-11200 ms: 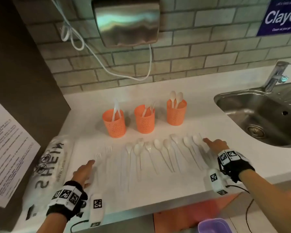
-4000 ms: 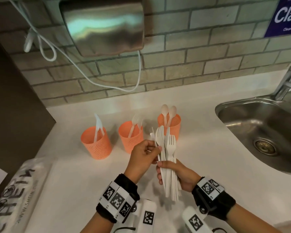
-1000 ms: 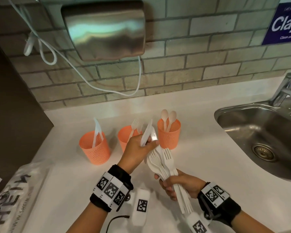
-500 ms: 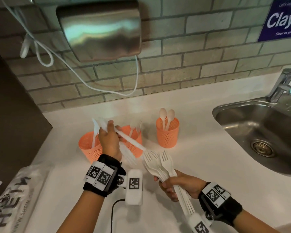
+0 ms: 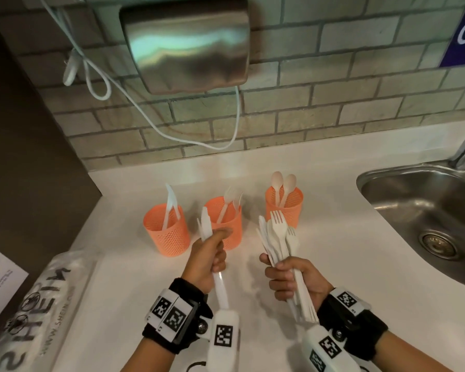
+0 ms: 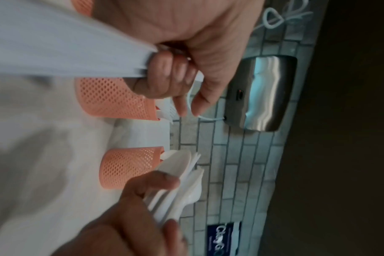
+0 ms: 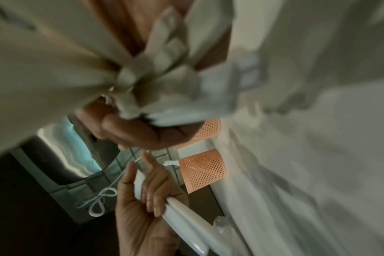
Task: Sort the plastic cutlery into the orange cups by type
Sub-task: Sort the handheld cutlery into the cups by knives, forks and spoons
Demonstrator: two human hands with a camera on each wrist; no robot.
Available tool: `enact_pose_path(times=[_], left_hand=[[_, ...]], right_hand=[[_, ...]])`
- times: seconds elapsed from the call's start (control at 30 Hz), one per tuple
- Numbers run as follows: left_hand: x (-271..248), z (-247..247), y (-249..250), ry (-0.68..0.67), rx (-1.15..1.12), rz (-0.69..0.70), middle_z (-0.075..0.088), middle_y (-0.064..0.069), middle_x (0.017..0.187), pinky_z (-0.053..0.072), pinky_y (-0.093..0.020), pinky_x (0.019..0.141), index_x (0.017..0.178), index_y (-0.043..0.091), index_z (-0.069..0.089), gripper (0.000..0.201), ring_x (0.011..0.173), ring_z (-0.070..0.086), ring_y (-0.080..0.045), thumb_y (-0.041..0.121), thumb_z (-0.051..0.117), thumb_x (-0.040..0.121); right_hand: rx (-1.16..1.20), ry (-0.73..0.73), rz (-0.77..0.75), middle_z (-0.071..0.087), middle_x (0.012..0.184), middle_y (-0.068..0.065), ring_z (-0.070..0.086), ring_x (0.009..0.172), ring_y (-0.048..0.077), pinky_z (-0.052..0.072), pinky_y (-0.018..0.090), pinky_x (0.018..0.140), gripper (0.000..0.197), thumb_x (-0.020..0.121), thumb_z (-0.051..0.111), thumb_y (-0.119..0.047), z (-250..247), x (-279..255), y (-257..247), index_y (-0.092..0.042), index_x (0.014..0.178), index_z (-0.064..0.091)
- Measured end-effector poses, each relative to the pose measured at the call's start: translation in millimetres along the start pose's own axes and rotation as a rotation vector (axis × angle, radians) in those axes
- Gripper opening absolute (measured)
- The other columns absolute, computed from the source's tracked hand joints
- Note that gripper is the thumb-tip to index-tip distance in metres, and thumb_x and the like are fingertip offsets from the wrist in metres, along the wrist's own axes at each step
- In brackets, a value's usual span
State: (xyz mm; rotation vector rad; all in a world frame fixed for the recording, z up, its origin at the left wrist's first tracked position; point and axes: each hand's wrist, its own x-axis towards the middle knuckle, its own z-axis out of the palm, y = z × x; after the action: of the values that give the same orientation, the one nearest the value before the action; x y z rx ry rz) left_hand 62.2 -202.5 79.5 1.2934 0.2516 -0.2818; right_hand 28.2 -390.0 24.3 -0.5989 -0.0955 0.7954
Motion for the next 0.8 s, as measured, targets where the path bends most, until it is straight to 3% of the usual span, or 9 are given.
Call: enact_pose_path(times=[0.13, 0.2, 0.27, 0.4, 0.5, 0.57, 0.63, 0.7, 0.8], left_hand=[[-9.2, 19.2, 1.9, -0.029, 0.267, 0.192, 0.031, 0.011, 0.039, 0.021, -0.014, 0.033, 0.074, 0.017, 0.057, 0.014, 0.031, 0.025, -0.004, 0.02, 0.064, 0.086], [-9.5, 26.4, 1.8, -0.033, 0.376, 0.307, 0.045, 0.013, 0.038, 0.028, -0.012, 0.037, 0.071, 0.02, 0.061, 0.014, 0.031, 0.038, -0.001, 0.025, 0.065, 0.085], [-6.8, 30.6, 0.8, -0.009, 0.433, 0.38, 0.06, 0.013, 0.054, 0.039, -0.013, 0.049, 0.072, 0.019, 0.064, 0.013, 0.046, 0.052, 0.003, 0.025, 0.068, 0.082], [-2.8, 32.9, -3.9, 0.02, 0.51, 0.419, 0.062, -0.003, 0.067, 0.047, -0.029, 0.068, 0.073, 0.009, 0.061, 0.014, 0.064, 0.057, -0.015, 0.018, 0.069, 0.08], [-2.7, 33.0, -2.4, 0.035, 0.528, 0.451, 0.059, -0.008, 0.067, 0.047, -0.033, 0.068, 0.071, 0.008, 0.059, 0.014, 0.064, 0.055, -0.015, 0.013, 0.061, 0.084], [0.0, 31.4, 1.0, 0.07, 0.455, 0.46, 0.06, -0.008, 0.071, 0.046, -0.035, 0.063, 0.076, 0.018, 0.058, 0.015, 0.065, 0.055, -0.017, 0.012, 0.054, 0.089], [1.3, 30.0, 2.7, 0.079, 0.384, 0.435, 0.055, 0.0, 0.065, 0.038, -0.026, 0.051, 0.083, 0.024, 0.056, 0.015, 0.055, 0.048, -0.012, 0.012, 0.051, 0.091], [-1.6, 30.2, 0.6, 0.039, 0.374, 0.411, 0.05, 0.008, 0.057, 0.033, -0.021, 0.048, 0.088, 0.018, 0.057, 0.006, 0.049, 0.044, -0.005, 0.013, 0.055, 0.09], [-6.1, 30.9, -6.9, 0.002, 0.41, 0.395, 0.049, 0.014, 0.042, 0.031, -0.017, 0.045, 0.075, 0.017, 0.056, 0.014, 0.039, 0.045, 0.0, 0.014, 0.062, 0.087]], right_hand=[[-0.045, -0.005, 0.004, 0.052, 0.052, -0.007, 0.046, 0.04, 0.003, 0.04, 0.015, 0.041, 0.033, 0.067, 0.07, -0.016, -0.3, 2.8, 3.0, -0.014, 0.101, 0.069], [-0.092, 0.02, 0.007, 0.051, 0.053, -0.006, 0.045, 0.04, 0.004, 0.04, 0.016, 0.04, 0.041, 0.062, 0.074, -0.018, 2.4, 2.6, 3.5, -0.014, 0.103, 0.069], [-0.146, 0.049, 0.005, 0.052, 0.054, -0.004, 0.044, 0.042, 0.005, 0.04, 0.016, 0.041, 0.049, 0.059, 0.076, -0.02, 6.3, 2.2, 3.6, -0.012, 0.106, 0.069], [-0.206, 0.091, 0.019, 0.053, 0.056, -0.002, 0.044, 0.045, 0.007, 0.04, 0.017, 0.043, 0.068, 0.057, 0.077, -0.022, 9.6, -0.3, 3.5, -0.008, 0.119, 0.055], [-0.237, 0.127, 0.008, 0.054, 0.058, -0.001, 0.044, 0.046, 0.007, 0.039, 0.017, 0.044, 0.07, 0.054, 0.077, -0.023, 11.5, -2.7, 3.8, -0.009, 0.119, 0.055], [-0.215, 0.167, -0.019, 0.056, 0.061, 0.001, 0.045, 0.045, 0.008, 0.04, 0.018, 0.043, 0.068, 0.049, 0.079, -0.023, 12.8, -3.2, 4.3, -0.009, 0.112, 0.058], [-0.202, 0.207, -0.042, 0.058, 0.063, 0.003, 0.046, 0.044, 0.009, 0.041, 0.018, 0.041, 0.064, 0.046, 0.08, -0.02, 13.5, -3.4, 4.6, -0.008, 0.105, 0.057], [-0.233, 0.249, -0.044, 0.06, 0.063, 0.003, 0.046, 0.042, 0.009, 0.041, 0.019, 0.041, 0.055, 0.052, 0.071, -0.017, 16.4, -3.1, 4.7, -0.008, 0.104, 0.055], [-0.264, 0.291, -0.044, 0.063, 0.064, 0.004, 0.047, 0.042, 0.01, 0.042, 0.02, 0.043, 0.05, 0.057, 0.064, -0.02, 19.5, -2.5, 5.9, -0.009, 0.105, 0.054]])
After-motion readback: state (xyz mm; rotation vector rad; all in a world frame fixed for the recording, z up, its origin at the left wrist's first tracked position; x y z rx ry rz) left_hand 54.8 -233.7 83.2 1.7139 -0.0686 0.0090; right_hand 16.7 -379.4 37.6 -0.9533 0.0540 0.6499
